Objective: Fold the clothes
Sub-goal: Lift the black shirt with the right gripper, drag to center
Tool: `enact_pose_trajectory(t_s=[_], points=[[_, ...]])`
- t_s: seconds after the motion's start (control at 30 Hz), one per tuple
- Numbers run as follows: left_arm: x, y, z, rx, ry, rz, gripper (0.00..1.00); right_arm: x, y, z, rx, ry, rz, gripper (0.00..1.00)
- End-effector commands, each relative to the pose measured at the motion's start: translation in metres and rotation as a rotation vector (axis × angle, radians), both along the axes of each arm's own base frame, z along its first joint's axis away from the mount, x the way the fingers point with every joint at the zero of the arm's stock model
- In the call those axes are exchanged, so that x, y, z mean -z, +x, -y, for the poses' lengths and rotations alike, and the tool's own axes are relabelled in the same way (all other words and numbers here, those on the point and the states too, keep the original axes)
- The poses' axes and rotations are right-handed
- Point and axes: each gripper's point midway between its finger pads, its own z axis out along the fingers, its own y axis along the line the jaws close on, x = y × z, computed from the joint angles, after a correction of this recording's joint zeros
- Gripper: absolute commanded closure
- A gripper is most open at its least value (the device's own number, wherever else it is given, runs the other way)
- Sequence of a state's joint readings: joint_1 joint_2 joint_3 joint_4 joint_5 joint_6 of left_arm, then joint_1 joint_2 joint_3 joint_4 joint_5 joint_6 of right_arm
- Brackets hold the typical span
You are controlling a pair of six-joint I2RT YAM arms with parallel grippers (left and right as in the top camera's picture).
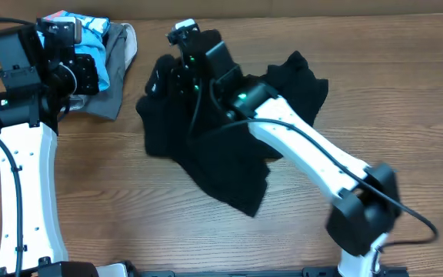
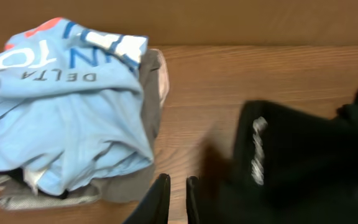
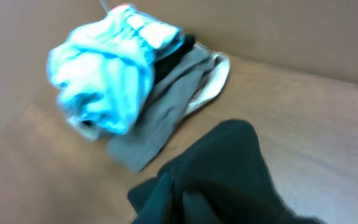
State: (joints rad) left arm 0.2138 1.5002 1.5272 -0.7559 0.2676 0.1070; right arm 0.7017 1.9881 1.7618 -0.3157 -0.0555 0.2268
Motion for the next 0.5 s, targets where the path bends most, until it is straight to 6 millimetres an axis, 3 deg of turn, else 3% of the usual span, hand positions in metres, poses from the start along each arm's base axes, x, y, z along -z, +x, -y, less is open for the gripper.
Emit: enact_pose_trajectory(t_s=[0.0, 0.03, 0.1, 0.2, 0.23, 0.33, 0.47], points=[[-0.008, 0.002, -0.005, -0.022, 0.007, 0.012, 0.83, 0.002, 0.035, 0.017, 0.113, 0.015, 0.047, 0.45], [-0.007, 0.001, -0.005, -0.022, 0.006, 0.009, 0.82, 0.000, 0.040, 0.022, 0.128, 0.026, 0.050, 0.27], [-0.007, 0.000, -0.005, -0.022, 0.005, 0.005, 0.74, -0.013, 0.048, 0.037, 0.156, 0.046, 0.055, 0.02], [-0.008, 0.001, -0.004, -0.021, 0.005, 0.009, 0.50, -0.050, 0.051, 0.078, 0.206, 0.057, 0.060, 0.00], [-0.009, 0.001, -0.002, -0.012, -0.002, 0.012, 0.40, -0.068, 0.049, 0.104, 0.240, 0.052, 0.055, 0.00], [-0.014, -0.002, 0.014, 0.060, -0.034, 0.015, 0.29, -0.104, 0.036, 0.159, 0.294, 0.055, 0.035, 0.00], [-0.013, -0.014, 0.058, 0.227, -0.029, -0.022, 0.21, -0.134, 0.010, 0.218, 0.319, 0.087, -0.006, 0.00]])
